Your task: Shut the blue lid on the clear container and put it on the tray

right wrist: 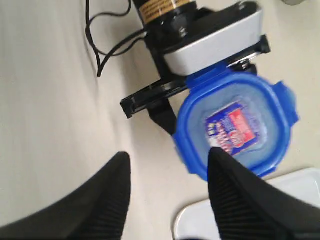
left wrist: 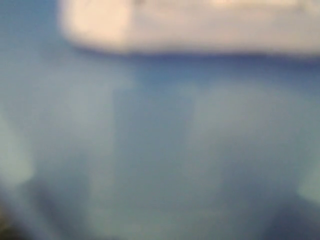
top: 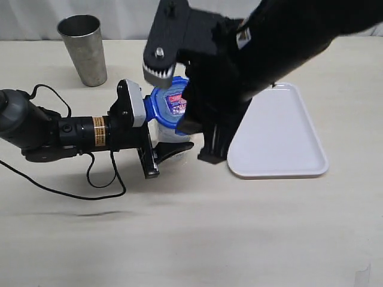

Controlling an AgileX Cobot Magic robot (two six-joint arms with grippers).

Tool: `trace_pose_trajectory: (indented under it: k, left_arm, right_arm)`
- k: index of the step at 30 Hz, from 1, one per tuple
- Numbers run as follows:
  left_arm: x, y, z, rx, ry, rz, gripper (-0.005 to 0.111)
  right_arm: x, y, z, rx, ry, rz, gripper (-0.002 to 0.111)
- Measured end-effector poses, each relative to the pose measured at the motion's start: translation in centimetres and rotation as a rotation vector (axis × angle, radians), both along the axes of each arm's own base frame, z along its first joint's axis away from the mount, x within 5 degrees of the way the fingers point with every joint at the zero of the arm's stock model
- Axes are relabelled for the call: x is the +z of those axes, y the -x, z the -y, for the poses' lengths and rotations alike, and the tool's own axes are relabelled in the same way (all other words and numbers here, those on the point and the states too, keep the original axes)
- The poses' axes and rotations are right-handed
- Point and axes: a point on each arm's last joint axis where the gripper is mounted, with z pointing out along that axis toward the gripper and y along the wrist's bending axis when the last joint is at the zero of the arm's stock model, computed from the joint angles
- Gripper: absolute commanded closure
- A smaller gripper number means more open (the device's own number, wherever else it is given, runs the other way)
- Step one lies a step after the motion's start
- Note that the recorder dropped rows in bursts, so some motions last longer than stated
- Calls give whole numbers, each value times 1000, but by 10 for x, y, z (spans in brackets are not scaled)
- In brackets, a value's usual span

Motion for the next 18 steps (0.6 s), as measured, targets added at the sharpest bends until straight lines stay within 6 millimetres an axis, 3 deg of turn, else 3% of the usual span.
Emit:
trace_pose_trajectory:
  k: [4,8,14,18]
  left_arm:
    - [0,2,1,-54,-34,101,107]
    - [0,4,1,-94,-48,151,107]
    - [0,8,1,-154,-65,211,107]
    - [0,8,1,-160,-65,214,107]
  right_arm:
    - [24,-7,3,-63,-17,-66,62]
    - [29,-25,2,-94,15,-122,62]
    - [15,-50,-17,-17,53,-122,62]
    - [-11,-68,-30,14,123,-155,62]
